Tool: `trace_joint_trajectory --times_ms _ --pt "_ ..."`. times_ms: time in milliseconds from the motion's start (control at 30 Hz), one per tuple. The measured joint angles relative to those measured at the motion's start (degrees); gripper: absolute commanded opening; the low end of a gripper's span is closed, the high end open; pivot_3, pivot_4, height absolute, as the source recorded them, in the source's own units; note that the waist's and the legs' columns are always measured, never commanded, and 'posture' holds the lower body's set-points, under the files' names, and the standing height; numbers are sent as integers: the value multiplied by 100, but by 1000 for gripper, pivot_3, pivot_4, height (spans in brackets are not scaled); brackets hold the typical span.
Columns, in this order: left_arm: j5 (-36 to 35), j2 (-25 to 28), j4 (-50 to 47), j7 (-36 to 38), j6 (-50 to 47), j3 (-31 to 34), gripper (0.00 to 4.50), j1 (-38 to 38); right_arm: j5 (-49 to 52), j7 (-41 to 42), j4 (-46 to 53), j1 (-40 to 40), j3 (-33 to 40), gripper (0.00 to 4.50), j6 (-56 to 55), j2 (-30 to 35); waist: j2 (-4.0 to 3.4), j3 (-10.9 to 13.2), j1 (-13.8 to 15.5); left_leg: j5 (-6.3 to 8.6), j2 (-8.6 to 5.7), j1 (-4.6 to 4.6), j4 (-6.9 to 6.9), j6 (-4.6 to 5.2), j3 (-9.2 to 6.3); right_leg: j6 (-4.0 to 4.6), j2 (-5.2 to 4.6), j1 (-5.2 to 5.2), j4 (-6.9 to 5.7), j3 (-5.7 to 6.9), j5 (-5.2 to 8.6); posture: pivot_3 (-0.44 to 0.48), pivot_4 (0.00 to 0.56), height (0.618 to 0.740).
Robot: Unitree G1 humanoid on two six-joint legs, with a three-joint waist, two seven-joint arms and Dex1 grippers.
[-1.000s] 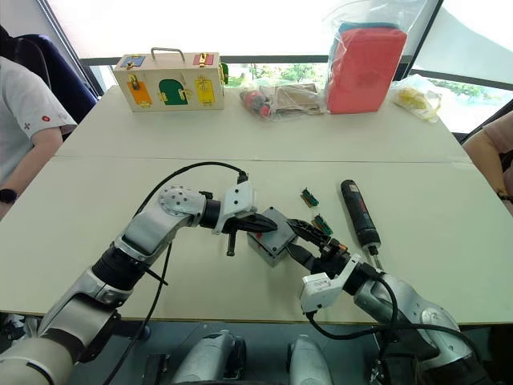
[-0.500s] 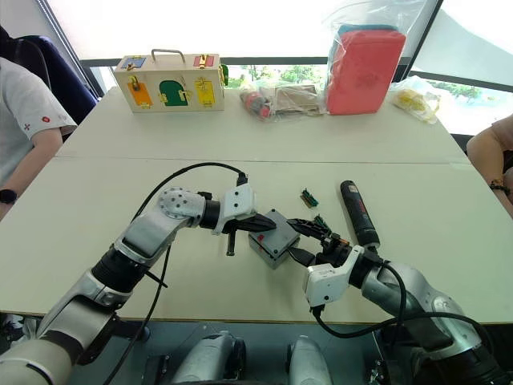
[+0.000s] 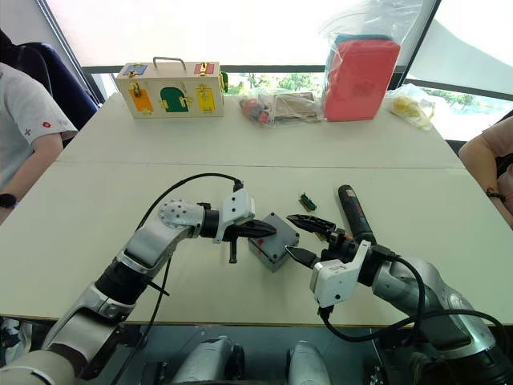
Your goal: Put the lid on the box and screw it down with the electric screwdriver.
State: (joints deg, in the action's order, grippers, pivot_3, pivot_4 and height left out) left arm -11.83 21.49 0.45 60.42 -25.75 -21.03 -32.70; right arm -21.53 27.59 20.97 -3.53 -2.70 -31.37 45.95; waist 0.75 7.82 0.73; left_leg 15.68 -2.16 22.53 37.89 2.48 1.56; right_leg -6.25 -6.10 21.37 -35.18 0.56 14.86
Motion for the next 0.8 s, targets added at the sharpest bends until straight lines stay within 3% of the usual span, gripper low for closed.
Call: trace_joint_trajectory --times_ms 100,200,300,367,467,567,800 --pt "-116 61 -62 47 -90 34 0 13 -4 -60 -9 -25 14 2979 26 -128 -9 13 -3 0 0 3 0 0 0 0 0 3 0 0 0 0 150 740" --pt "-141 70 -58 17 -95 152 0 14 29 -83 -32 -27 24 1954 109 -238 -16 36 0 0 0 8 0 -1 0 0 0 6 0 0 0 0 150 740" --pt "-319 28 -58 -61 -173 398 0 -22 161 -73 -44 -63 73 597 201 -282 -16 50 3 -1 0 21 0 -1 0 0 -1 17 0 0 0 0 150 740" --pt "-527 -6 -70 -92 -312 603 0 -154 307 -55 -36 -120 102 17 290 -335 -14 52 3 -2 0 47 5 -4 0 0 -1 39 -4 1 -2 0 150 740" --pt "-1074 -41 -260 -166 -815 1089 0 -477 751 63 87 -340 130 17 687 -482 -15 52 1 -11 -1 100 19 -14 0 -2 1 102 -29 0 -5 0 150 740" --pt "-1505 133 -360 -187 -1381 1428 0 -881 1549 390 478 -706 141 17 1594 -548 -15 53 0 -13 1 98 18 -17 -1 -2 9 101 -33 0 -4 0 150 740" --pt "-997 671 491 -48 -1290 1034 0 -884 2644 836 1266 -1194 116 17 3358 -590 -19 56 3 -12 1 94 17 -16 -1 0 9 101 -34 -2 -4 0 150 740"
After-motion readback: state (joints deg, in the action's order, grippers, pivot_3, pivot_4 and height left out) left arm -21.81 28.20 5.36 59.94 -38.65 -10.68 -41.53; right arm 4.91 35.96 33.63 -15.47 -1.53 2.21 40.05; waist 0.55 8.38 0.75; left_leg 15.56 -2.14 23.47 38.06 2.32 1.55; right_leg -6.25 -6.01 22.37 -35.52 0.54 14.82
